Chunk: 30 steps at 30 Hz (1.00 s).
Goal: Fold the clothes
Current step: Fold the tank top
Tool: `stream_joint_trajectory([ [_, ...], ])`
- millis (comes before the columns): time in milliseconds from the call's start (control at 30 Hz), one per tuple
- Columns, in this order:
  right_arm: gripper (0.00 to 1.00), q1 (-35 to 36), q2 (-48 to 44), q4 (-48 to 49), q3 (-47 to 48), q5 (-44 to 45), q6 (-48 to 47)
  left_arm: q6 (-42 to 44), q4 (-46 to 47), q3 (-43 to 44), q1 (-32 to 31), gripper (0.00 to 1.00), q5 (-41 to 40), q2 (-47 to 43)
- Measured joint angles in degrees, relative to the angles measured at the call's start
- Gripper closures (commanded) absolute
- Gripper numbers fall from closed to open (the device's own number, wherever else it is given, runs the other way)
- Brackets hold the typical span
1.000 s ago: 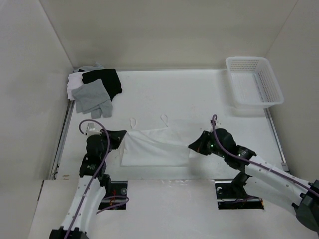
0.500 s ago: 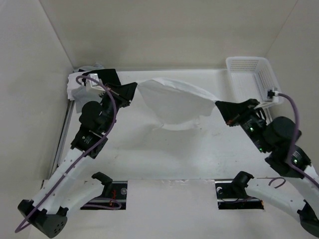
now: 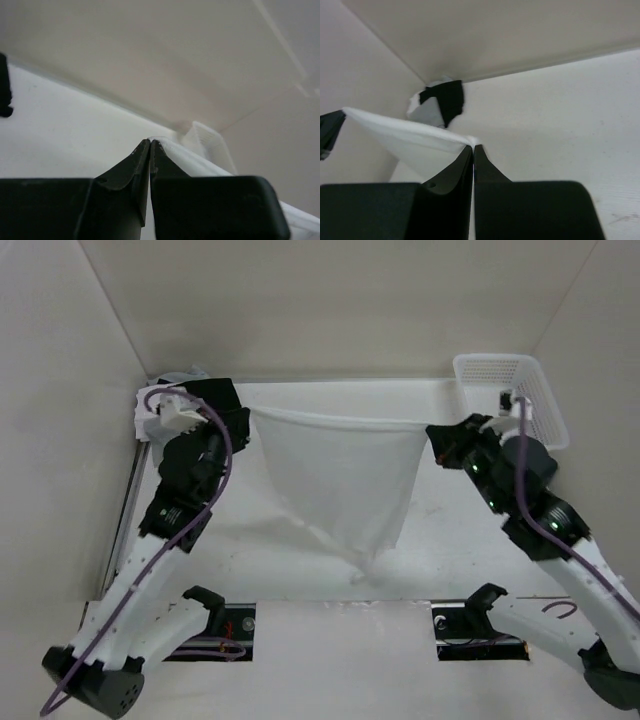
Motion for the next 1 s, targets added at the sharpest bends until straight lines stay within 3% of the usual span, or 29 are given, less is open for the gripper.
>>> stream_joint_trajectory([
  [100, 0.98, -12.52, 8.9, 4.57, -2.43, -9.73, 1.27, -1.31, 1.27, -1.53, 3.34, 0.99, 1.51, 8.48],
  [200, 0.98, -19.56, 18.67, 7.98, -2.43, -17.35, 3.17, -3.26, 2.12, -0.63, 7.65, 0.99, 4.94, 18.45],
  [300, 0.98, -22.27, 27.34, 7.8, 2.99, -22.84, 4.13, -5.88, 2.16, 5.38, 11.78, 0.99, 8.66, 28.59],
  [400, 0.98, -24.39, 34.97, 7.41, 14.75, -27.26, 4.52, -7.61, 2.25, 13.64, 14.32, 0.99, 11.43, 35.21],
  [500, 0.97, -26.71, 38.21, 7.32, 25.64, -30.08, 4.61, -8.63, 2.54, 20.5, 15.74, 0.99, 13.46, 36.83],
  [633, 0.97, -27.78, 36.46, 8.07, 31.52, -32.33, 4.61, -9.14, 5.29, 25.24, 16.22, 0.99, 15.34, 34.88],
  [800, 0.97, -27.78, 29.14, 11.04, 21.4, -33.64, 4.9, -9.29, 9.73, 18.45, 15.17, 0.99, 15.21, 28.57],
  [1000, 0.97, -27.82, 21.59, 17.18, -7.26, -33.77, 7.43, -10.1, 16.11, -5.11, 12.44, 0.98, 13.94, 22.27],
])
